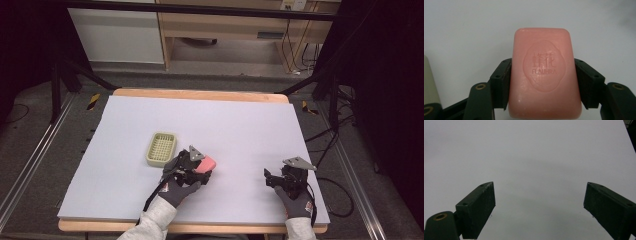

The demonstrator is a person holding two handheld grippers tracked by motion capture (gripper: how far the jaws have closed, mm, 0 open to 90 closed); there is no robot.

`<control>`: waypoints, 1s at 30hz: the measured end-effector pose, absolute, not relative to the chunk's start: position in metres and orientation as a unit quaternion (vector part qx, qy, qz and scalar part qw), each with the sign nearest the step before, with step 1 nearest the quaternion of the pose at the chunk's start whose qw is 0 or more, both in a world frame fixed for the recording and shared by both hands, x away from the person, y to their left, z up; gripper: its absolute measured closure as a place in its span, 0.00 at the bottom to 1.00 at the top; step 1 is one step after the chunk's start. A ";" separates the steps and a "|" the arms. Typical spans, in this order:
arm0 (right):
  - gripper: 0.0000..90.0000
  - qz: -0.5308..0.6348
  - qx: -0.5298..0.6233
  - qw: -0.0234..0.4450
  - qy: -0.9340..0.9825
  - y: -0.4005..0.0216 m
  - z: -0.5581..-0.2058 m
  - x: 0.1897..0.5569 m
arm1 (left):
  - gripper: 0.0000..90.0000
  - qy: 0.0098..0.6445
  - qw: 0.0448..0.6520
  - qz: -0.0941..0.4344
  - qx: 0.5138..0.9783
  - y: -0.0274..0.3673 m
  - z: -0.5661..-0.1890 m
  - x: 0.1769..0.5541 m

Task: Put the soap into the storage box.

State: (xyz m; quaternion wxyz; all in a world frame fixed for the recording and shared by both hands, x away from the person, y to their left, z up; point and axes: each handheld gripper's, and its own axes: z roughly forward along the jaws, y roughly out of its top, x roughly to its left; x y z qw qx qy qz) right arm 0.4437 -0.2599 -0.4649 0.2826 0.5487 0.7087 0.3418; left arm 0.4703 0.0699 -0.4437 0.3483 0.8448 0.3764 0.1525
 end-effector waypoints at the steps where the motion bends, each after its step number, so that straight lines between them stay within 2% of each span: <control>1: 0.12 0.342 0.548 0.283 0.709 -0.260 -0.465 0.444 | 0.41 0.378 0.350 0.153 0.843 0.071 -0.443 0.470; 30: 0.12 0.343 0.549 0.282 0.708 -0.260 -0.465 0.443 | 0.41 0.402 0.374 0.172 0.818 0.120 -0.415 0.467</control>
